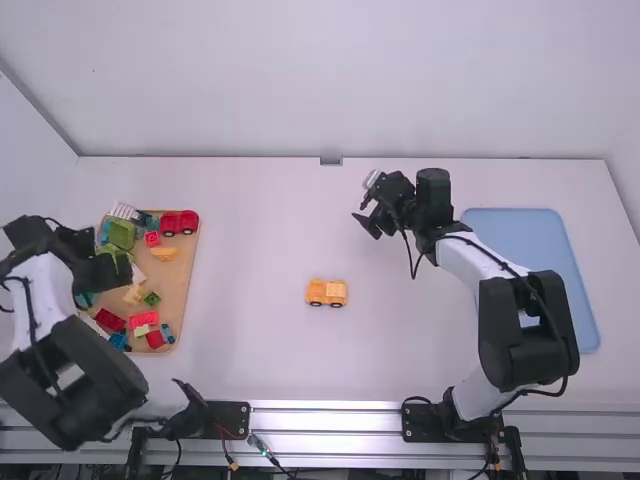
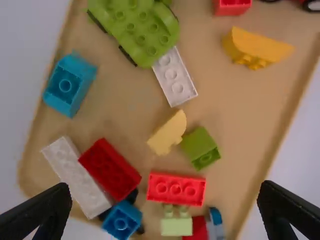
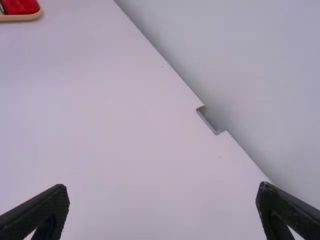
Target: Assemble lego blocks to make yellow taxi
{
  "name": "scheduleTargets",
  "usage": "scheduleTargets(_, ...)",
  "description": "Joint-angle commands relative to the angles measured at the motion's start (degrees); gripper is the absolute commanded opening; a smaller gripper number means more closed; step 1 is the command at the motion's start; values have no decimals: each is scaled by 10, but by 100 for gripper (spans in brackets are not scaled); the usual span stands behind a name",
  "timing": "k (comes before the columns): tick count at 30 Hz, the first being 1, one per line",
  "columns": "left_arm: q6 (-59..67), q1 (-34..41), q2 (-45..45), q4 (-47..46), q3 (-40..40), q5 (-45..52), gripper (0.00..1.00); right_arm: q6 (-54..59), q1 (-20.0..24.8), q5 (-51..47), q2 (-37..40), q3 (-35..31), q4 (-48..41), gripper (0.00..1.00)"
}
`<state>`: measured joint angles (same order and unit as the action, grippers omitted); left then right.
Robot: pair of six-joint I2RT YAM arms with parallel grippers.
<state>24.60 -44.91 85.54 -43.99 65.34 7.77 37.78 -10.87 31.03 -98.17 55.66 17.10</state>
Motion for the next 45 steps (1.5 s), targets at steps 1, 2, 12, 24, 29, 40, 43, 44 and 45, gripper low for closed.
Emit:
scheduleTargets(1,146,10,57,-43,59,13,99,-21,7,-2,7,7,5,99)
scheduleTargets(2,169,12,69,-56,70,0,99,-30,9,-2,7,7,7,99)
scheduleTargets(12,355,8,211,-89,96,-10,99,-65,19,6,7,7,35,99)
scheduleTargets(24,333,10,214,21,29,-91,96,-80,19,6,7,7,74,99)
scheduleTargets(29,355,15,214,24,26,-62,77,-79,19,6,7,7,76,99)
scheduleTargets(40,353,13,214,30,25,-57,92,-80,19,4,7,7,77,99)
scheduleTargets(43,348,14,214,28,25,-45,99,-80,19,4,7,7,75,99)
scheduleTargets(44,352,14,214,26,25,-32,99,-80,19,4,7,7,75,99)
scheduleTargets(45,362,14,214,24,25,-21,99,-80,19,4,7,7,75,99)
